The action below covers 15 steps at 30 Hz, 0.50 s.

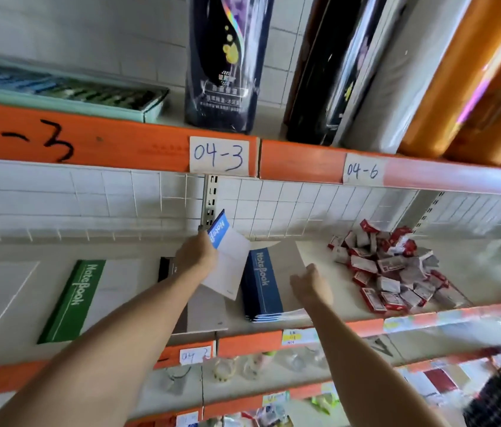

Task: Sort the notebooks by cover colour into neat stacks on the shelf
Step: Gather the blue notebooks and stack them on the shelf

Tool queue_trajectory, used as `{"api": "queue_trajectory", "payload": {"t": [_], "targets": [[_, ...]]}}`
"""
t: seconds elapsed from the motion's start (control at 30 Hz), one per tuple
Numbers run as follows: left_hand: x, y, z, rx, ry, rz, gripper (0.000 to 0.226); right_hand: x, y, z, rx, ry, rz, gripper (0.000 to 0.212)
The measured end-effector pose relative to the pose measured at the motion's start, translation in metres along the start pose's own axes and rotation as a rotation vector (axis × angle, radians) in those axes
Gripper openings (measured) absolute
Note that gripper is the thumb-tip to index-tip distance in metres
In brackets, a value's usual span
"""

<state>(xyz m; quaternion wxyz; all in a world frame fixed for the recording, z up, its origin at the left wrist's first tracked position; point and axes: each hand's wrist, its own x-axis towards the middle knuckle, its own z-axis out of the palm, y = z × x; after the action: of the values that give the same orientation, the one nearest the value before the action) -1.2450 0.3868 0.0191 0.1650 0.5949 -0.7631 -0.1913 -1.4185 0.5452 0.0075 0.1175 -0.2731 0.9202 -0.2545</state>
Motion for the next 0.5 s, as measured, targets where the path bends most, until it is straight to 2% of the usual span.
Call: {"api": "queue_trajectory", "payload": {"t": [0.17,0.27,0.4,0.5], "targets": [[-0.005,0.015,0.001,-0.004,0.049,-0.079,0.022,0.024,0.002,-0.011,-0.378,-0.091,-0.115,0.035],[-0.010,0.025,0.001,-0.017,0.047,-0.109,0.025,0.038,0.006,-0.011,-0.486,-0.157,-0.202,0.039],[-0.025,0.044,0.008,-0.073,-0.010,-0.152,0.032,0.048,0.010,-0.016,-0.477,-0.199,-0.272,0.038],[-0.035,0.062,0.021,-0.214,-0.079,-0.248,0.040,0.056,0.020,-0.018,-0.411,-0.239,-0.273,0.037]]}}
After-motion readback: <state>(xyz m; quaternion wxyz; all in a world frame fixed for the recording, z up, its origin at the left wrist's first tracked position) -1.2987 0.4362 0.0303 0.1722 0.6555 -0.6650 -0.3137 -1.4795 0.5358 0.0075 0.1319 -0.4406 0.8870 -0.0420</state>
